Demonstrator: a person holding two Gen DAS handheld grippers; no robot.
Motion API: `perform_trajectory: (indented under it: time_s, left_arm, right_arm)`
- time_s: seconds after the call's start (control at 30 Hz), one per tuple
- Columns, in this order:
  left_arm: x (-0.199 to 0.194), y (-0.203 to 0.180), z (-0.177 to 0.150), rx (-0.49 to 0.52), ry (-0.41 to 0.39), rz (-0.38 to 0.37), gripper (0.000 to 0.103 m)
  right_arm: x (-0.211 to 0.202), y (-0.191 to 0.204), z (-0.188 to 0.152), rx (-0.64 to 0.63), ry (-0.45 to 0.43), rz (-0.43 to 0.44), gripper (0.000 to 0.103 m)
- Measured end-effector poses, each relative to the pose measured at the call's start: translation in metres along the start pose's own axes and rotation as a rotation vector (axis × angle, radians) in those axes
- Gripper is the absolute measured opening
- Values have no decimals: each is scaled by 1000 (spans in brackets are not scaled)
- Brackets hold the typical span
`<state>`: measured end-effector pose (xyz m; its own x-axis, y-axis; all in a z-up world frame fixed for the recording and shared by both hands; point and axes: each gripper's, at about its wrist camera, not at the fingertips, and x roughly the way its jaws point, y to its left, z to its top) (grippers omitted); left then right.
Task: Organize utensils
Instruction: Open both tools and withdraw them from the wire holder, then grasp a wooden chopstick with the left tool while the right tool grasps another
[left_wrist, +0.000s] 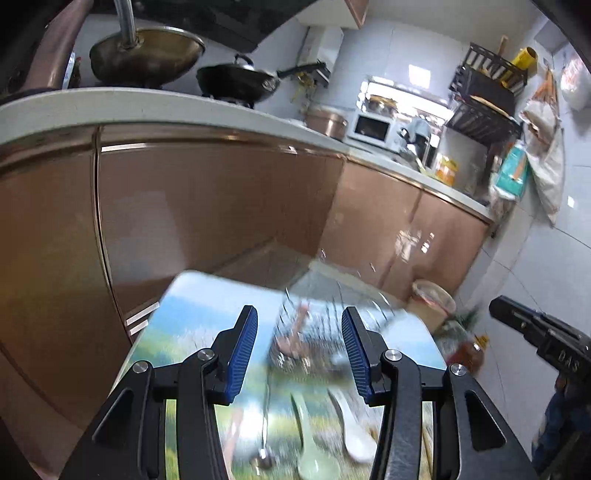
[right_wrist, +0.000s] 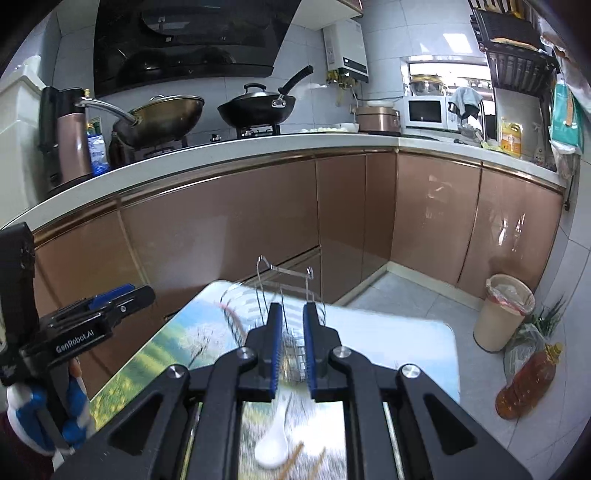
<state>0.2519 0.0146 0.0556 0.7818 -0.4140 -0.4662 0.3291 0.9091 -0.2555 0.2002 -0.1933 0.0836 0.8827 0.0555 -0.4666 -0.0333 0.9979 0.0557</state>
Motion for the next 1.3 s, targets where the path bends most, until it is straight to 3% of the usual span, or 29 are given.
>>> perform_trajectory:
  time_s: [0.27,0.47,0.87,1.0,1.3]
  left_arm:
    - [-24,-20,-46,2,101,-85,39]
    - [-23,-40,-90,13,205,-138,33]
    - [10,-78,-184,75,481,-177,28]
    - [22,-84,-195,103,529,-172,28]
    - [47,-93,-200,126,576,-117,27]
  right_arm:
    - [-68,-47,-53,50,56,-68,11]
    - [-93,-73,-111,102,133,-101,11]
    - [-71,-92,-195,177,305,-78,11]
    - [-56,-95,-212,189,353,-66,11]
    - [-32,-106,-217,185,406,-70,11]
